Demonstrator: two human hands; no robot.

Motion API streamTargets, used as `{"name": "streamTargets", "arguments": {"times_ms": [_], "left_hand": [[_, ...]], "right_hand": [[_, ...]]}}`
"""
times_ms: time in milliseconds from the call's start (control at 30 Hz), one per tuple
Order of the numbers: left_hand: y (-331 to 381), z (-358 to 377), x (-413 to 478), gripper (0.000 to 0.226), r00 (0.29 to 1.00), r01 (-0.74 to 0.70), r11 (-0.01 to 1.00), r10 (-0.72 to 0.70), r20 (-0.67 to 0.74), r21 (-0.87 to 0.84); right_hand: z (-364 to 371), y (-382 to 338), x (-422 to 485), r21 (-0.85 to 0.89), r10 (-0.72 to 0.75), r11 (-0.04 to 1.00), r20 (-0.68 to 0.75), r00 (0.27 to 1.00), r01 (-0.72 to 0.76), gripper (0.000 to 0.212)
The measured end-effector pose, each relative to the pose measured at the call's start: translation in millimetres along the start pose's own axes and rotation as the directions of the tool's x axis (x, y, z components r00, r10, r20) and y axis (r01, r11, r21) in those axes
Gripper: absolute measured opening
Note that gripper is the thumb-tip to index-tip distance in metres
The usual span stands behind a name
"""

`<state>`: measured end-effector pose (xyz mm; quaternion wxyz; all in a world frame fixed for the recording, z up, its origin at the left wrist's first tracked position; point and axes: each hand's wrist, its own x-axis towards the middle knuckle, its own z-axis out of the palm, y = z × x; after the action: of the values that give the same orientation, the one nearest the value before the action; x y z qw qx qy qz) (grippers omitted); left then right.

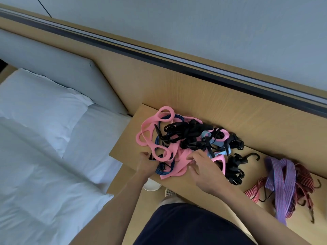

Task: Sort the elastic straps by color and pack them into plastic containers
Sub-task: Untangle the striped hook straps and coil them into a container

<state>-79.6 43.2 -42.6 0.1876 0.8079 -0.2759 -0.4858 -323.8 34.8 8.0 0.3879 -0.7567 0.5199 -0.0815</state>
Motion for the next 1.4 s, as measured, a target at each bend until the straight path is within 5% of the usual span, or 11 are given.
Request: {"name": "streamTargets", "arguments": {"times_ms": [167,467,800,1067,1167,1300,1400], "left_hand": [[16,-8,-3,0.036,1.0,-0.006,0.997,0.007,0.002,-0.073],[72,-28,-31,0.018,0.949,-0.313,0.95,0.312,-0.046,-0.009],[108,-37,-58,0.02,0.893,-0.449,0.892,0.45,0.013,-0.059],[122,-42,-78,0.027,0.845,-0.501,0.852,0.519,0.125,-0.153],[124,-45,-81,0.029,0.832,-0.515,0.843,0.535,0.144,-0.158],[123,-44,-81,0.03,0.84,-0.503,0.857,0.516,0.169,-0.112],[120,-44,-80,0.03,0.848,-0.496,0.865,0.501,0.176,-0.075]], "right_hand": [[-3,0,3,0.037,0.008,0.999,0.012,1.0,-0.009,0.022],[-7,-6,10,0.126,0.019,0.992,0.023,1.0,-0.022,0.025],[-15,-22,8,0.261,0.008,0.965,-0.062,0.998,0.008,0.014],[-22,-42,13,0.38,0.008,0.924,-0.139,0.99,0.046,0.025],[-26,-50,17,0.499,0.042,0.866,-0.125,0.991,0.026,0.023],[-32,-62,25,0.764,0.14,0.644,-0.079,0.987,-0.03,0.018],[-35,-64,32,0.775,0.211,0.629,-0.086,0.974,-0.068,0.014]]}}
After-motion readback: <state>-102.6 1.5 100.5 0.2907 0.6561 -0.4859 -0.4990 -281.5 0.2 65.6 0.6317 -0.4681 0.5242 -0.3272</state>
